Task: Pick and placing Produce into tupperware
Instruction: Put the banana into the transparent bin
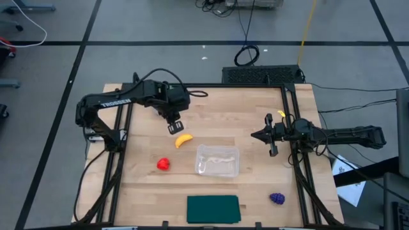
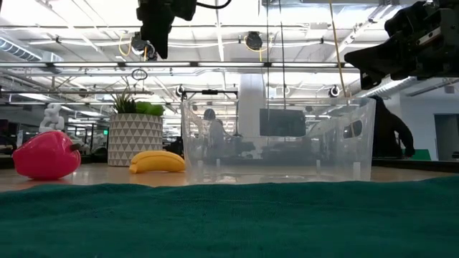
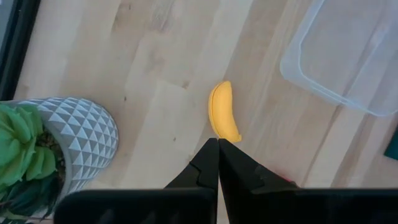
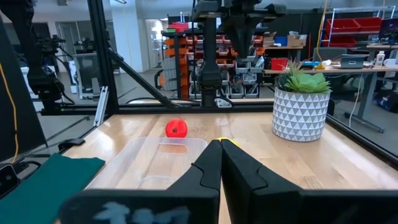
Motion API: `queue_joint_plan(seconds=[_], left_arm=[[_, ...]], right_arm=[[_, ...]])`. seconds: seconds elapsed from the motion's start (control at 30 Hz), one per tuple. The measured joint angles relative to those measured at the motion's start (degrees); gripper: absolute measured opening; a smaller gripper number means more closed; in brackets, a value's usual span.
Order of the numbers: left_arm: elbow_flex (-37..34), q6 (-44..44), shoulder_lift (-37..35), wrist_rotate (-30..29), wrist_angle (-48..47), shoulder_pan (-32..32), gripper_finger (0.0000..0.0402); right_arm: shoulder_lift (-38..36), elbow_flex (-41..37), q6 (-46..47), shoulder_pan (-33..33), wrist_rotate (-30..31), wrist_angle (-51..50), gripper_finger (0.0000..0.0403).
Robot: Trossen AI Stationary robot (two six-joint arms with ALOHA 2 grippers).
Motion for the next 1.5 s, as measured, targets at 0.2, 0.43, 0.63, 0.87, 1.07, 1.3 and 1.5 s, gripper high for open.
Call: queue_joint_plan(seconds=[0.2,0.43,0.63,0.87,1.07,1.3,1.5], left_arm=[[0.1,1.0,1.8,1.0,0.4,0.5,0.0004],[0.4,2.5,4.7,1.7,0.4,0.7,0.0002],[0.4,2.5,5.3,1.9,0.5,0.8,0.0001],[0.4,2.6,5.3,1.9,0.6,0.8,0.0001],[0.4,2.6,5.3,1.8,0.6,0.8,0.0002],[0.4,3.0,5.3,1.9,0.5,0.8,0.0002],[0.4,3.0,5.3,1.9,0.5,0.8,0.0002]], right_arm=[[0.0,0.0,0.1,0.0,0.0,0.1,0.0000],[0.0,0.0,0.1,0.0,0.0,-0.3,0.0000],[0.0,0.0,0.1,0.0,0.0,-0.3,0.0000],[0.0,0.0,0.1,0.0,0.0,-0.3,0.0000],[0.0,0.0,0.1,0.0,0.0,-0.3,0.0000],[0.0,0.0,0.1,0.0,0.0,-0.3,0.0000],[0.0,0.0,0.1,0.0,0.0,-0.3,0.0000]])
